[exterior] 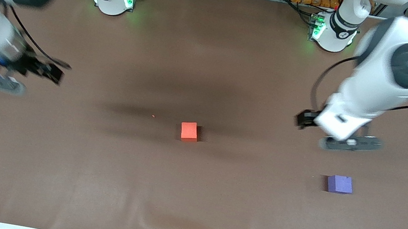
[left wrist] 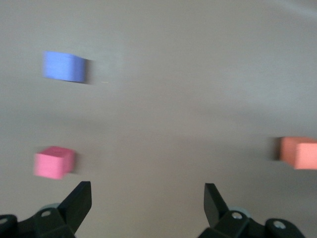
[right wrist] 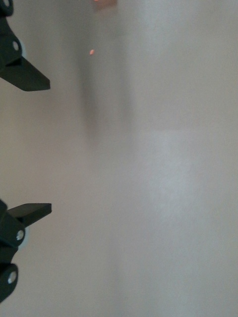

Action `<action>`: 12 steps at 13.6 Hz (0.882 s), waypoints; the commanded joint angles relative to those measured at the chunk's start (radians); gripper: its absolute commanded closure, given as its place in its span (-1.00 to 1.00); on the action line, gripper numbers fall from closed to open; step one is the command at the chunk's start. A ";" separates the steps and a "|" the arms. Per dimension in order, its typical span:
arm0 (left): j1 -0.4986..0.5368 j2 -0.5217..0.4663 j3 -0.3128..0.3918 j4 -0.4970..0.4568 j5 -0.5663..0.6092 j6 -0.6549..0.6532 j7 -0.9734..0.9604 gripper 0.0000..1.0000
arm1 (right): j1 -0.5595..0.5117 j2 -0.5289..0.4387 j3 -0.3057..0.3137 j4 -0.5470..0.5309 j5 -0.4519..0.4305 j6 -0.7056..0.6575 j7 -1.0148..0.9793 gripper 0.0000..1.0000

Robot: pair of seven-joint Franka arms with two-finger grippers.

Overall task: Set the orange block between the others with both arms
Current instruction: 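Release the orange cube with the right gripper while the left gripper reaches it, then grasp the orange cube with the left gripper and lift it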

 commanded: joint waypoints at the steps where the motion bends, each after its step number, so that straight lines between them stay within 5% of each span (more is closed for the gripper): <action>1: -0.130 0.193 0.012 0.168 -0.004 0.074 -0.187 -1.00 | -0.024 -0.108 0.020 -0.046 0.005 -0.068 -0.020 -1.00; 6: -0.299 0.383 0.012 0.252 -0.005 0.297 -0.452 -1.00 | -0.044 -0.130 0.012 -0.033 0.011 -0.104 -0.061 -1.00; 12: -0.364 0.518 0.016 0.270 -0.005 0.446 -0.465 -1.00 | -0.110 -0.122 -0.012 -0.030 0.083 -0.085 -0.126 -1.00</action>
